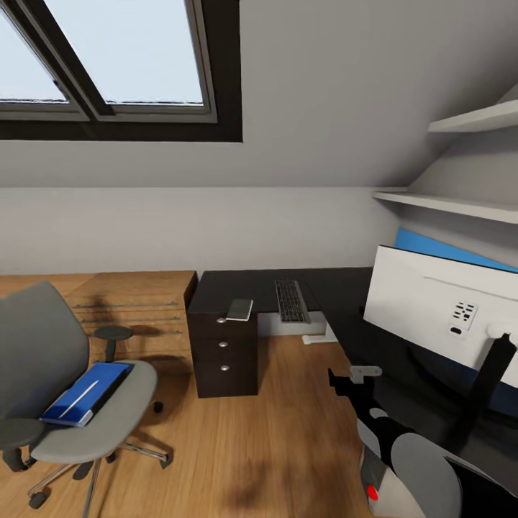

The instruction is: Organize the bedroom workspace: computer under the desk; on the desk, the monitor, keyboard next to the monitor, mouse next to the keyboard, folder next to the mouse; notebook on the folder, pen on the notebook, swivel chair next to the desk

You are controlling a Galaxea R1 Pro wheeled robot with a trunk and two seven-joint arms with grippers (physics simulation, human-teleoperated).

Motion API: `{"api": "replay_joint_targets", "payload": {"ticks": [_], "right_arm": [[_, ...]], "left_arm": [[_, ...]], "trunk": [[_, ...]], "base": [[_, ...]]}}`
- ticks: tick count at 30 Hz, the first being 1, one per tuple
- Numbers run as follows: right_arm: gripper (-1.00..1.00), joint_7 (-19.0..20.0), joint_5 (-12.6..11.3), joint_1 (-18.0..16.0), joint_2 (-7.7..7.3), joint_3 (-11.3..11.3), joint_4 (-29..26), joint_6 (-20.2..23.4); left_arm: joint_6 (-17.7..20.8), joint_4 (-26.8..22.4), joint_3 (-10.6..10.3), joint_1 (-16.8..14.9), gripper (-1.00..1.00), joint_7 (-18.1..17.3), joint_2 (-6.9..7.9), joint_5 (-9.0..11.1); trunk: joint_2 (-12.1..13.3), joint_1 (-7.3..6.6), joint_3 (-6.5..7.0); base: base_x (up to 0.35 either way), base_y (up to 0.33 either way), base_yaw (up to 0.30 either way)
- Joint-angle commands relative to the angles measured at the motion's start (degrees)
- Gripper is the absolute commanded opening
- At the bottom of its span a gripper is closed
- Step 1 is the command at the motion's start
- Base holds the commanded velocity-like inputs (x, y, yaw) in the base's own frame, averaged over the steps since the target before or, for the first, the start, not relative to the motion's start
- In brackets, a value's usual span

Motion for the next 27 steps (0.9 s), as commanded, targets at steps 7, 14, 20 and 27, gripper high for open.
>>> {"api": "replay_joint_targets", "payload": {"ticks": [7,14,20,27], "right_arm": [[1.00,0.0,0.5,0.0,0.05,-0.5,0.1,-0.2],[1.00,0.0,0.5,0.0,0.04,-0.5,0.1,-0.2],[1.00,0.0,0.6,0.2,-0.07,-0.5,0.1,-0.1],[1.00,-0.1,0.4,0.3,-0.12,-0.6,0.1,0.4]], "left_arm": [[0.2,-0.1,0.2,0.0,1.00,0.4,0.13,0.2],[0.3,1.4,0.3,0.0,1.00,0.5,1.51,0.1],[-0.2,8.2,0.3,0.0,1.00,0.4,1.86,0.1],[-1.5,8.7,0.4,0.0,1.00,-0.2,3.82,2.7]], "trunk": [[2.8,-1.54,1.20],[5.6,-3.08,2.46],[8.0,-4.39,3.54],[10.8,-5.93,4.79]], "base": [[0.000,0.000,0.000],[0.000,0.000,0.000],[0.000,0.000,0.000],[0.000,0.000,0.000]]}}
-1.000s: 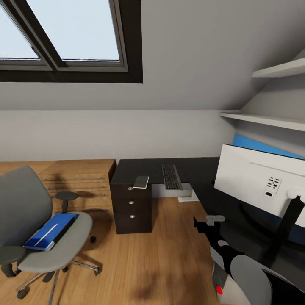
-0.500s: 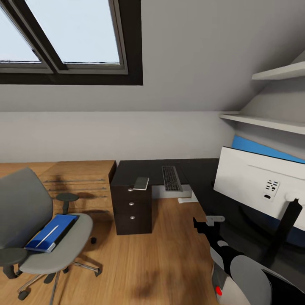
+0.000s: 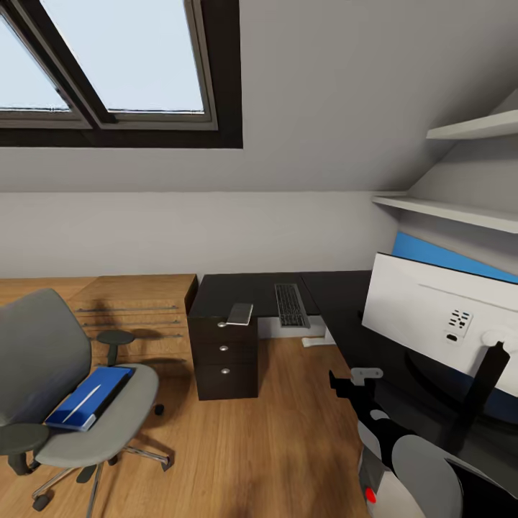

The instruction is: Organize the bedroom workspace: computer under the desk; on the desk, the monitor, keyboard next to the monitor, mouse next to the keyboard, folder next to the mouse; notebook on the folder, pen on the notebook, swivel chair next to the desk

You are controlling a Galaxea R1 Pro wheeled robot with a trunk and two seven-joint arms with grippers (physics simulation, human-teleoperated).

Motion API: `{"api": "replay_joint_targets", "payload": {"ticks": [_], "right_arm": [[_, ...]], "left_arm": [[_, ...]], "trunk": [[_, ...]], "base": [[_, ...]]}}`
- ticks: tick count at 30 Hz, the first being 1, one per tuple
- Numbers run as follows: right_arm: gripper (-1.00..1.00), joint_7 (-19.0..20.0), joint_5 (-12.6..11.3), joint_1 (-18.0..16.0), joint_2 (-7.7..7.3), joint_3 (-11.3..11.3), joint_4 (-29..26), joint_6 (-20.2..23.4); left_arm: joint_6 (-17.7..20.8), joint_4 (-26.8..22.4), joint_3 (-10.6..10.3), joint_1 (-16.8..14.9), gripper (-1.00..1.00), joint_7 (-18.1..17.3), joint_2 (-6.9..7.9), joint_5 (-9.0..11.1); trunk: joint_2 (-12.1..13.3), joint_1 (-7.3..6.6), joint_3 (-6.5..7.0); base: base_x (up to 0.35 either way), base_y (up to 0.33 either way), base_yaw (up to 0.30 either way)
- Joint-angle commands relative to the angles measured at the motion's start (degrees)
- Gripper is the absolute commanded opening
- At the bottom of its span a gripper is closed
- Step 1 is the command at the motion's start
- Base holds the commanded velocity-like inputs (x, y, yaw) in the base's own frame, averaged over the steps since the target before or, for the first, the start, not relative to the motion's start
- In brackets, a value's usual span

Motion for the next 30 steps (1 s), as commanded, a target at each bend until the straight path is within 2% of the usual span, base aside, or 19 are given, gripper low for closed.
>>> {"api": "replay_joint_targets", "payload": {"ticks": [1,6,12,17,22,30], "right_arm": [[1.00,-0.1,0.5,0.0,-0.03,-0.5,0.0,-0.2],[1.00,-0.1,0.5,0.0,-0.02,-0.5,-0.1,-0.1],[1.00,-0.1,0.5,0.0,0.01,-0.5,-0.1,-0.1],[1.00,-0.7,0.5,0.0,0.03,-0.6,-0.2,-0.4],[1.00,-2.6,0.5,0.0,0.01,-0.6,-0.2,-0.5],[1.00,-2.7,0.6,0.0,-0.06,-0.5,-0.1,-0.8]], "left_arm": [[-0.1,-0.1,-0.1,0.0,1.00,0.0,0.15,0.9],[-0.2,-0.1,0.0,0.0,1.00,-0.1,0.32,1.5],[-0.6,-0.1,0.0,0.0,1.00,-0.1,0.40,1.7],[-2.6,0.0,0.1,0.0,1.00,-0.1,0.46,1.7],[-3.3,0.1,0.1,0.0,1.00,-0.1,0.45,1.6],[-3.4,0.2,0.0,0.0,1.00,-0.3,0.42,1.6]], "trunk": [[0.4,-0.22,0.12],[2.4,-1.31,1.02],[2.4,-1.31,1.02],[2.4,-1.31,1.02],[2.4,-1.31,1.02],[2.4,-1.31,1.02]], "base": [[0.000,0.000,0.000],[0.000,0.000,0.000],[0.000,0.000,0.000],[0.009,0.000,0.000],[0.204,0.000,0.000],[0.314,0.000,0.000]]}}
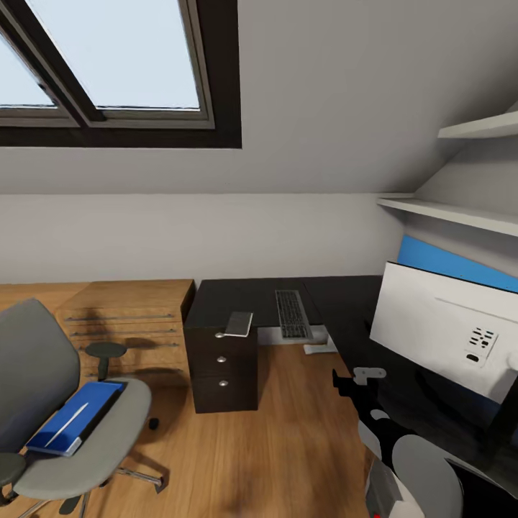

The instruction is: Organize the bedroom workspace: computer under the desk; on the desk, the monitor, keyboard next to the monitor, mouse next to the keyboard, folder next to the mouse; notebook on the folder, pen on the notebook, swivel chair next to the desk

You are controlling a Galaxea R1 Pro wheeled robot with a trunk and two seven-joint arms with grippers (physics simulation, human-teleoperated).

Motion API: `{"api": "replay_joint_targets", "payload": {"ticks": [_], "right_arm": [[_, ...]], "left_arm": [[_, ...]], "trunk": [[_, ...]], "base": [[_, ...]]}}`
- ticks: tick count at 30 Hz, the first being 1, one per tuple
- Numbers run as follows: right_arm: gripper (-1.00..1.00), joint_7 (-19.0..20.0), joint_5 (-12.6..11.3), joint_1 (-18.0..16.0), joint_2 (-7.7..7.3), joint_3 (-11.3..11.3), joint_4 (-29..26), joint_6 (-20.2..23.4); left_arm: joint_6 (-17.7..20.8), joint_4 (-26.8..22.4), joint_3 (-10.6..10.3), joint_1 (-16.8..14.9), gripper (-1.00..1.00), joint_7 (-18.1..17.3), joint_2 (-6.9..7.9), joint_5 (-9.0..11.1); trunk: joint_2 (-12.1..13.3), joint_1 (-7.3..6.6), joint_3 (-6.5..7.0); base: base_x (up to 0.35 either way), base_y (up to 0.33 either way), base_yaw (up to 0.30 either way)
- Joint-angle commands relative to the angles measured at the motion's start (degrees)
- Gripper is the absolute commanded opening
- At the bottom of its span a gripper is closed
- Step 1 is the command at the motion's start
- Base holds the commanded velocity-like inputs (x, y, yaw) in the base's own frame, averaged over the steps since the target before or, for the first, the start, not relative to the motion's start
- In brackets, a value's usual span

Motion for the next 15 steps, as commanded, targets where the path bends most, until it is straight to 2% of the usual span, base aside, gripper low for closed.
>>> {"api": "replay_joint_targets", "payload": {"ticks": [1,8,15], "right_arm": [[1.00,-0.3,0.6,-0.1,-0.01,-0.3,0.1,-0.2],[1.00,-0.4,0.6,-0.1,-0.01,-0.3,0.1,-0.2],[1.00,-0.4,0.6,-0.1,0.00,-0.3,0.1,-0.1]], "left_arm": [[-0.1,-0.1,-0.2,0.0,1.00,0.0,-0.04,0.5],[-0.1,-0.1,-0.2,0.0,1.00,0.0,-0.03,0.5],[-0.1,-0.1,-0.2,0.0,1.00,0.0,-0.07,0.5]], "trunk": [[-0.1,0.05,-0.07],[-0.1,0.05,-0.10],[-0.1,0.05,-0.37]], "base": [[0.333,0.000,0.000],[0.334,0.000,0.027],[0.326,0.000,0.168]]}}
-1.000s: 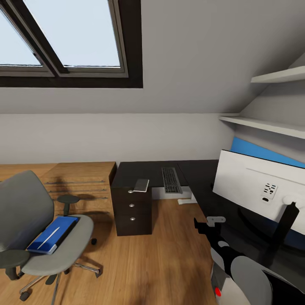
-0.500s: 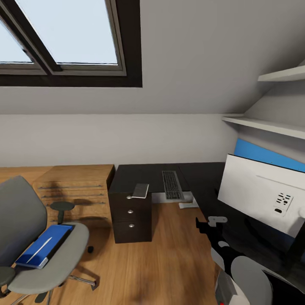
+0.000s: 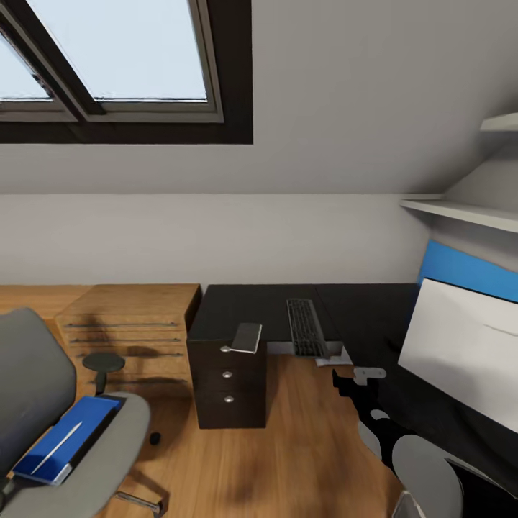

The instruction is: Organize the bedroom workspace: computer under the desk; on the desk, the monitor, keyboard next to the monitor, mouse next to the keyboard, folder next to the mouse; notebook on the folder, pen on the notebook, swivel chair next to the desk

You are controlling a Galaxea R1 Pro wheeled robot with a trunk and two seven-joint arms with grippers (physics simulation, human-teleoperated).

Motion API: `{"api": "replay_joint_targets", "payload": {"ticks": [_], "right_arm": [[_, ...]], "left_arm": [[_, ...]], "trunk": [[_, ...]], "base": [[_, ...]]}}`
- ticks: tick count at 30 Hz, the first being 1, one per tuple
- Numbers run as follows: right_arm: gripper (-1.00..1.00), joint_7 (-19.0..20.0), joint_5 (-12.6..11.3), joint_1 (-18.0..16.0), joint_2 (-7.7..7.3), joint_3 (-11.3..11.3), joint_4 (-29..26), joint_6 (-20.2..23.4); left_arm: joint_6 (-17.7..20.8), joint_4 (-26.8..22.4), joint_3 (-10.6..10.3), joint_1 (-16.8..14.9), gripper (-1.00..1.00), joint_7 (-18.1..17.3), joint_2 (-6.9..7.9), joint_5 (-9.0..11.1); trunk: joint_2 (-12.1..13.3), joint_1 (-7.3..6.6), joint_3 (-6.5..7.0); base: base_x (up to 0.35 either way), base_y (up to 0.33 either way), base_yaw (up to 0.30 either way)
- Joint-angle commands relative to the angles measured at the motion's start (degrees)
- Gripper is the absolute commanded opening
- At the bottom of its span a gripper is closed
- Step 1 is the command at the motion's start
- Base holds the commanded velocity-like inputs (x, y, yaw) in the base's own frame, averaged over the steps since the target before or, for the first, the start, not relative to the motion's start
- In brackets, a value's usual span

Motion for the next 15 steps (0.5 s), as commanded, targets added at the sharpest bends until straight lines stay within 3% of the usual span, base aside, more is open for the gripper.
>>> {"api": "replay_joint_targets", "payload": {"ticks": [1,11,15], "right_arm": [[1.00,-0.3,0.6,-0.1,-0.01,-0.3,0.1,-0.2],[1.00,-0.4,0.8,-0.1,-0.15,-0.3,0.1,-0.3],[1.00,-0.5,0.8,-0.1,-0.18,-0.3,0.1,-0.2]], "left_arm": [[-0.1,-0.1,-0.1,0.0,1.00,0.1,-0.01,0.5],[-0.1,-0.1,-0.2,0.0,1.00,0.0,-0.02,0.5],[-0.1,-0.1,-0.2,0.0,1.00,0.1,-0.04,0.5]], "trunk": [[-0.1,0.04,-0.11],[-0.1,0.04,-0.22],[-0.1,0.04,-0.22]], "base": [[0.293,0.000,0.151],[0.258,0.000,0.045],[0.139,0.000,0.004]]}}
